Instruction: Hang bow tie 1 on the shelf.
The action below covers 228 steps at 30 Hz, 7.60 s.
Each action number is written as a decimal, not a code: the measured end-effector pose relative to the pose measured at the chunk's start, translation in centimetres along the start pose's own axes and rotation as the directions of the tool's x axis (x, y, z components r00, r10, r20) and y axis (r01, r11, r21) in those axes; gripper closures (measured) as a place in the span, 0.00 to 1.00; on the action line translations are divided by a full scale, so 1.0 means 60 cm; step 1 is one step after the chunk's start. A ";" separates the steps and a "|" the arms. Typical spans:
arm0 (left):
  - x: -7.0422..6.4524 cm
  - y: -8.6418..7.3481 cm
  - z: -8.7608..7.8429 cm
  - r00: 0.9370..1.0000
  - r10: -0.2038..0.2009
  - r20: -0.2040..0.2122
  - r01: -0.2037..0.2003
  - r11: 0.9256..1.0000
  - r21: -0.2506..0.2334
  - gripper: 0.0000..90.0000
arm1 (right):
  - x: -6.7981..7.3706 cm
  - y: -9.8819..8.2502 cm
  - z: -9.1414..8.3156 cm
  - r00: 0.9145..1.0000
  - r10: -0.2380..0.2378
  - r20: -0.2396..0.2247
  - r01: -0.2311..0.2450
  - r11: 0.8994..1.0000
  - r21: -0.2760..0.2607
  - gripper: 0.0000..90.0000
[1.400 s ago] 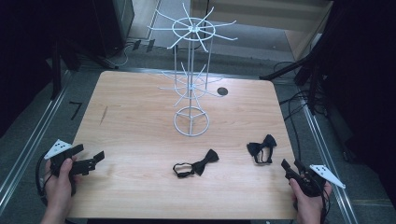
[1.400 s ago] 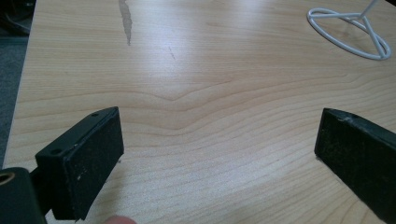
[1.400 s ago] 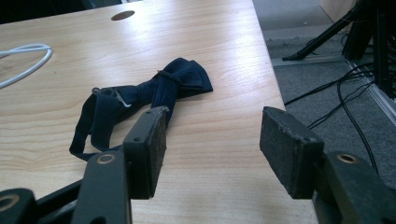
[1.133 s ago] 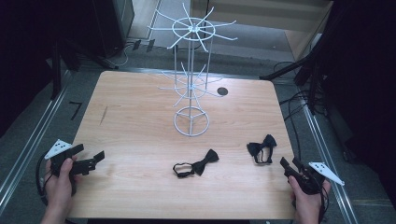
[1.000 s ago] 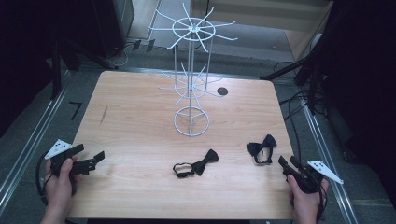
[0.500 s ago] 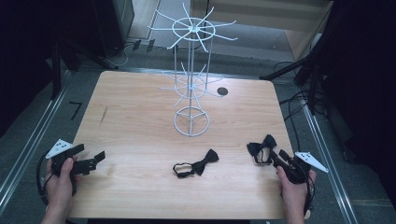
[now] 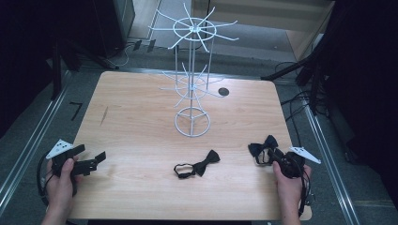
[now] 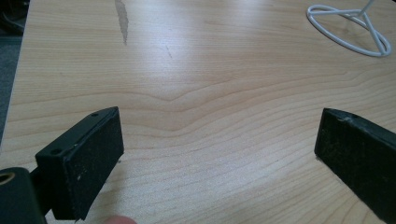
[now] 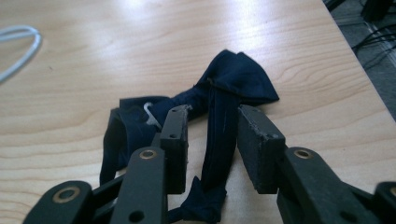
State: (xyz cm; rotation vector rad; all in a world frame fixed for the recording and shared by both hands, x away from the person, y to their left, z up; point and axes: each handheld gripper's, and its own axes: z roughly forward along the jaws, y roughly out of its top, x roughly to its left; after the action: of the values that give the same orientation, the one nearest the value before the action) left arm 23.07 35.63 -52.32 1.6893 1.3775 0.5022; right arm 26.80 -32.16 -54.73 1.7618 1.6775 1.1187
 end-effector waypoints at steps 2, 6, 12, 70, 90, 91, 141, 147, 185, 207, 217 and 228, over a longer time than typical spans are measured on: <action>0.000 0.000 0.000 1.000 0.000 -0.001 0.000 1.000 -0.001 0.02 | 0.002 -0.002 0.004 1.000 -0.007 0.028 0.006 1.000 0.027 0.76; 0.000 0.000 0.000 1.000 0.001 -0.001 -0.001 1.000 -0.002 0.02 | -0.004 -0.006 0.007 0.999 -0.006 0.035 0.004 0.999 0.049 0.79; 0.000 0.000 0.000 1.000 -0.003 0.000 0.003 1.000 -0.002 0.02 | -0.002 -0.008 0.005 0.999 -0.028 0.036 0.026 0.998 0.059 0.92; 0.001 0.000 0.000 1.000 -0.007 0.002 0.007 1.000 -0.009 0.02 | 0.147 0.044 -0.069 0.956 -0.268 -0.121 0.240 0.949 -0.205 1.00; 0.004 0.000 0.000 1.000 -0.011 0.010 0.011 1.000 -0.010 0.02 | 0.222 0.083 -0.078 0.919 -0.305 -0.252 0.234 0.933 -0.275 1.00; 0.004 0.000 0.000 1.000 -0.010 0.010 0.011 1.000 -0.010 0.02 | 0.230 0.088 -0.082 0.914 -0.313 -0.259 0.238 0.929 -0.283 1.00; 0.005 0.000 0.000 1.000 -0.014 0.015 0.014 1.000 -0.008 0.02 | 0.266 0.198 -0.074 0.918 -0.325 -0.228 0.235 0.908 -0.348 1.00; 0.005 0.000 0.000 1.000 -0.014 0.016 0.014 1.000 -0.009 0.02 | 0.262 0.202 -0.053 0.927 -0.313 -0.208 0.235 0.915 -0.328 1.00; 0.005 0.000 0.000 1.000 -0.010 0.013 0.010 1.000 -0.008 0.02 | 0.318 0.229 -0.019 0.924 -0.342 -0.170 0.276 0.906 -0.321 1.00; 0.004 0.000 0.000 1.000 -0.011 0.012 0.011 1.000 -0.008 0.02 | 0.361 0.220 -0.056 0.904 -0.358 -0.232 0.254 0.888 -0.383 1.00; 0.004 0.000 0.000 1.000 -0.011 0.013 0.011 1.000 -0.007 0.02 | 0.378 0.207 -0.057 0.895 -0.365 -0.257 0.252 0.888 -0.384 0.99; 0.004 0.000 0.001 1.000 -0.009 0.013 0.010 1.000 -0.007 0.02 | 0.394 0.197 -0.049 0.895 -0.378 -0.238 0.268 0.881 -0.391 0.89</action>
State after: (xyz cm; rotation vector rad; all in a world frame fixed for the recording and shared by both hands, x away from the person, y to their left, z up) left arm 23.18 35.85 -52.37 1.6768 1.3726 0.4898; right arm 29.73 -11.66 -38.06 1.0743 1.7340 1.4749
